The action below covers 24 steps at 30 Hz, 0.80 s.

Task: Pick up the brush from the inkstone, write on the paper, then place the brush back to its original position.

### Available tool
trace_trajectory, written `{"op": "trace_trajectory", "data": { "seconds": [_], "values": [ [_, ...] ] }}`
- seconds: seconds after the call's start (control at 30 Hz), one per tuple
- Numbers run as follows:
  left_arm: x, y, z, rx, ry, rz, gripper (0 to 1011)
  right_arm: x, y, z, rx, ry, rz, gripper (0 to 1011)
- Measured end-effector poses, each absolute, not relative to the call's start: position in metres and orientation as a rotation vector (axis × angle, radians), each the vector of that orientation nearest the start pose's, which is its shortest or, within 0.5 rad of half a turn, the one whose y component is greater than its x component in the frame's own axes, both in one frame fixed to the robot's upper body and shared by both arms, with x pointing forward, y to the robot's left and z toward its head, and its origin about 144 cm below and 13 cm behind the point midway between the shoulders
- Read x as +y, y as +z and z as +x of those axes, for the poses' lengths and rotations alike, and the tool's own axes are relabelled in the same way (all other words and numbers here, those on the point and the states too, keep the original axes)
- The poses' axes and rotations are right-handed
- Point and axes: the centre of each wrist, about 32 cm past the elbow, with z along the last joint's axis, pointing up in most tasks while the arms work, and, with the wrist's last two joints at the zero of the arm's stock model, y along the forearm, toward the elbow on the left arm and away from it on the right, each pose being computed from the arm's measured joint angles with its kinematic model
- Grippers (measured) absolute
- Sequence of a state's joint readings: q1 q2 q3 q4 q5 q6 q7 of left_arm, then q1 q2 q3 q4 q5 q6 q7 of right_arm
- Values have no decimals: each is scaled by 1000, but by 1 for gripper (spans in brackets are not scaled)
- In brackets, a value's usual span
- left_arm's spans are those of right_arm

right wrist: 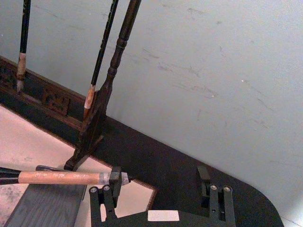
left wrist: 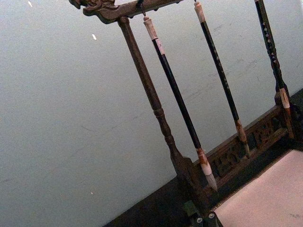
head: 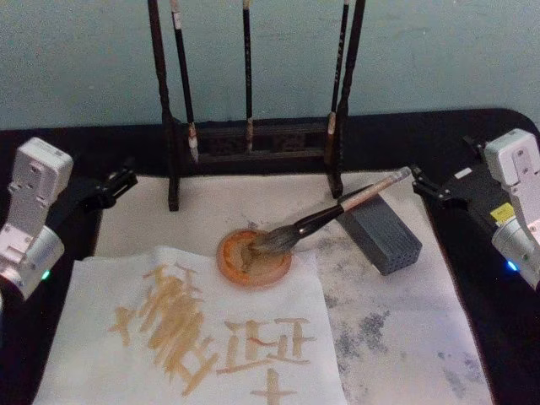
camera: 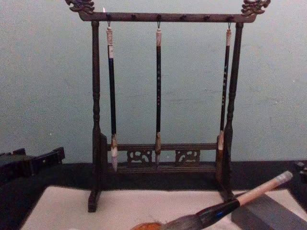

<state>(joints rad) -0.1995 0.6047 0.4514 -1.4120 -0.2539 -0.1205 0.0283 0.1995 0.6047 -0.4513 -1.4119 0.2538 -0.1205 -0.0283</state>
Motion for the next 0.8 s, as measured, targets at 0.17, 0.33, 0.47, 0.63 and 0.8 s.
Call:
{"op": "trace_trajectory", "data": {
  "seconds": [0.17, 0.33, 0.47, 0.63, 0.8],
  "values": [
    [310, 1140, 489, -285, 1248, 304, 1002, -310, 1140, 489, -285, -1248, -305, 1008],
    [310, 1140, 489, -285, 1248, 305, 1002, -310, 1140, 489, -285, -1248, -305, 1006],
    [310, 1140, 489, -285, 1248, 304, 1002, -310, 1140, 489, -285, -1248, -305, 1008],
    [310, 1140, 489, -285, 1248, 304, 1002, -310, 1140, 489, -285, -1248, -305, 1006],
    [310, 1140, 489, -285, 1248, 304, 1002, -310, 1140, 489, -285, -1248, -305, 1008]
  ]
}}
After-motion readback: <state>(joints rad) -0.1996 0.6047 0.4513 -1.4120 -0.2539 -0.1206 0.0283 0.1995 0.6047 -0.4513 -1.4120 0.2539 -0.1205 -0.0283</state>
